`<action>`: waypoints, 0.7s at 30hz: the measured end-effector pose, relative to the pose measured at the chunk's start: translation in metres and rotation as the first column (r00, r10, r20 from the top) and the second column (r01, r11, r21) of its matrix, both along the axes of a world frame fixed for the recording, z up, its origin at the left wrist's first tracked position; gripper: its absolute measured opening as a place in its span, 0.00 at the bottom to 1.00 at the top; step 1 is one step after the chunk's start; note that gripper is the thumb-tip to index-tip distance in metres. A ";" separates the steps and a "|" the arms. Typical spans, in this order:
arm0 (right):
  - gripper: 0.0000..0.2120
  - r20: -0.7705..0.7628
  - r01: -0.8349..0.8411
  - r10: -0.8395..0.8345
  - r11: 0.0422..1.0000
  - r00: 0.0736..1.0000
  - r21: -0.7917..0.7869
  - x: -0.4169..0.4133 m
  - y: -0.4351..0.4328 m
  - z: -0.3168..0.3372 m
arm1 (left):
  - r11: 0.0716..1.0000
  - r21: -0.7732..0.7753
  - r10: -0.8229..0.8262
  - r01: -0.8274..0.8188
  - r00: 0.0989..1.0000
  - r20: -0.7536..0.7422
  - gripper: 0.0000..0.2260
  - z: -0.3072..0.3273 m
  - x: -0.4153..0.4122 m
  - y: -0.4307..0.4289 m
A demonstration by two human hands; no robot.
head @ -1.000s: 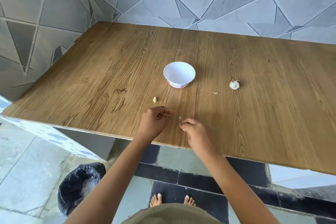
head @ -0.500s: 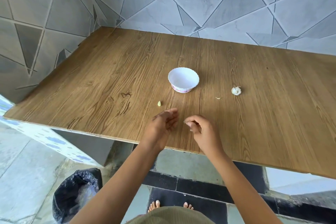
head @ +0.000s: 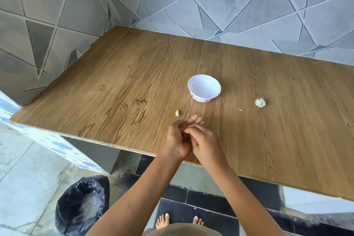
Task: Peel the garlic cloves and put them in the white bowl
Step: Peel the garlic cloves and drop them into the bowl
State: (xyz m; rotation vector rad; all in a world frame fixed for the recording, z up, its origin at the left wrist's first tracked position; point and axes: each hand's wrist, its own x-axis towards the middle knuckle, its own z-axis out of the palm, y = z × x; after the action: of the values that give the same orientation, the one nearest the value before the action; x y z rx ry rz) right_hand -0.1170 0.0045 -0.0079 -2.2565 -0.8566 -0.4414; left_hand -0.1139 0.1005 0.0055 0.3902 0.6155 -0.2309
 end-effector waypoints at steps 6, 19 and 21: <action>0.07 -0.024 0.059 -0.058 0.998 0.998 0.034 0.003 0.002 -0.001 | 1.000 -0.010 -0.013 0.013 1.000 0.001 0.23 0.001 0.002 -0.002; 0.09 -0.069 0.106 -0.094 0.976 0.993 0.190 0.001 0.000 0.002 | 0.998 -0.008 -0.059 0.059 0.998 -0.018 0.21 0.002 0.006 -0.011; 0.10 -0.111 0.094 -0.068 0.964 0.992 0.248 -0.001 -0.005 0.006 | 0.998 -0.034 -0.049 0.049 0.998 -0.025 0.20 0.003 0.007 -0.012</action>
State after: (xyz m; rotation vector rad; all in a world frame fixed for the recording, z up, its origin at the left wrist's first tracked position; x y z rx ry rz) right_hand -0.1180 -0.0005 -0.0021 -2.0630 -0.6200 -0.4430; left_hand -0.1072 0.0881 0.0080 0.3711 0.6271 -0.2930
